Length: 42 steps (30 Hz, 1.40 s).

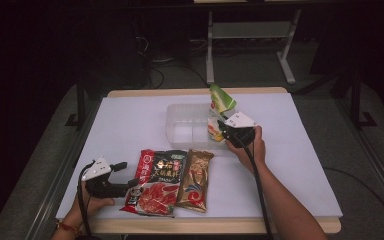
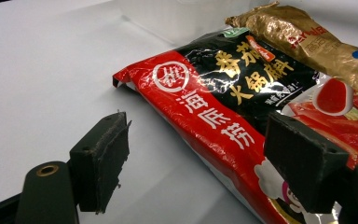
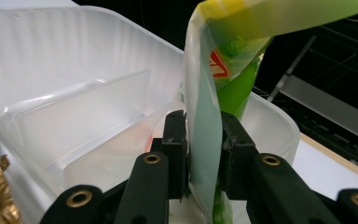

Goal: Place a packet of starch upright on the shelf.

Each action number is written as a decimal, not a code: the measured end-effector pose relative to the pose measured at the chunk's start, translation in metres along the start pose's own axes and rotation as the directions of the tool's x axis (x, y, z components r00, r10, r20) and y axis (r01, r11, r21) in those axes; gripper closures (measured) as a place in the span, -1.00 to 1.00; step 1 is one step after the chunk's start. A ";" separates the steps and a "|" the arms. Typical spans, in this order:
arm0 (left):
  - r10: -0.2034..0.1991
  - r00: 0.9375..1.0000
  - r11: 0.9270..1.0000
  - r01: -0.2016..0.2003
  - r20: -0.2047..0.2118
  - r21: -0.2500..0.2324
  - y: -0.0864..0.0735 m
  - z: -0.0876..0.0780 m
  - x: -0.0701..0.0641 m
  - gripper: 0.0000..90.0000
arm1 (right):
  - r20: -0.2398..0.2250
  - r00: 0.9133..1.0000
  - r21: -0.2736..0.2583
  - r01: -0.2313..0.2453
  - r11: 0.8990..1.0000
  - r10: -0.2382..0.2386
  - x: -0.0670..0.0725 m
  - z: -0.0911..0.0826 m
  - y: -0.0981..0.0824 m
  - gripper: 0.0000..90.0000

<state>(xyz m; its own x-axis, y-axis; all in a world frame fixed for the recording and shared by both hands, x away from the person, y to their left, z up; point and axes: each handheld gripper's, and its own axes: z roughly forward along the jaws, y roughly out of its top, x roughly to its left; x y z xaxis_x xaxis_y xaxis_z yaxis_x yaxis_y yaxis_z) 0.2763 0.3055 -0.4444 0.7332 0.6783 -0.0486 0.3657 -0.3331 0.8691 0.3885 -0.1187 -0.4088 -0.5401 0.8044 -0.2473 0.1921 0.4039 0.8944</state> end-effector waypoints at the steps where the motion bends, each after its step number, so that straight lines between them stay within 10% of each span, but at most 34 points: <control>1: -0.002 1.000 1.000 0.002 -0.001 -0.001 0.000 0.000 0.000 -0.52 | -0.004 1.000 -0.002 -0.002 1.000 0.002 -0.001 -0.002 0.000 0.64; 26: 0.006 0.999 1.000 -0.005 -0.034 0.016 0.002 -0.003 -0.002 -0.48 | -0.135 0.989 -0.025 -0.061 0.998 0.057 -0.014 -0.064 -0.016 0.48; 42: 0.007 1.000 1.000 -0.007 -0.006 0.013 0.007 0.001 -0.009 -0.48 | -0.249 0.966 0.104 -0.043 0.994 0.068 -0.006 -0.091 -0.059 0.25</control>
<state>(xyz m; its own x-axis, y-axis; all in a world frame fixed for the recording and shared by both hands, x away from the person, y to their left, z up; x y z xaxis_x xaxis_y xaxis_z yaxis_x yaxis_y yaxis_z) 0.2732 0.2965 -0.4380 0.7322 0.6799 -0.0395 0.3681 -0.3462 0.8630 0.3055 -0.1875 -0.4264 -0.7125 0.6965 -0.0852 0.2998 0.4119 0.8605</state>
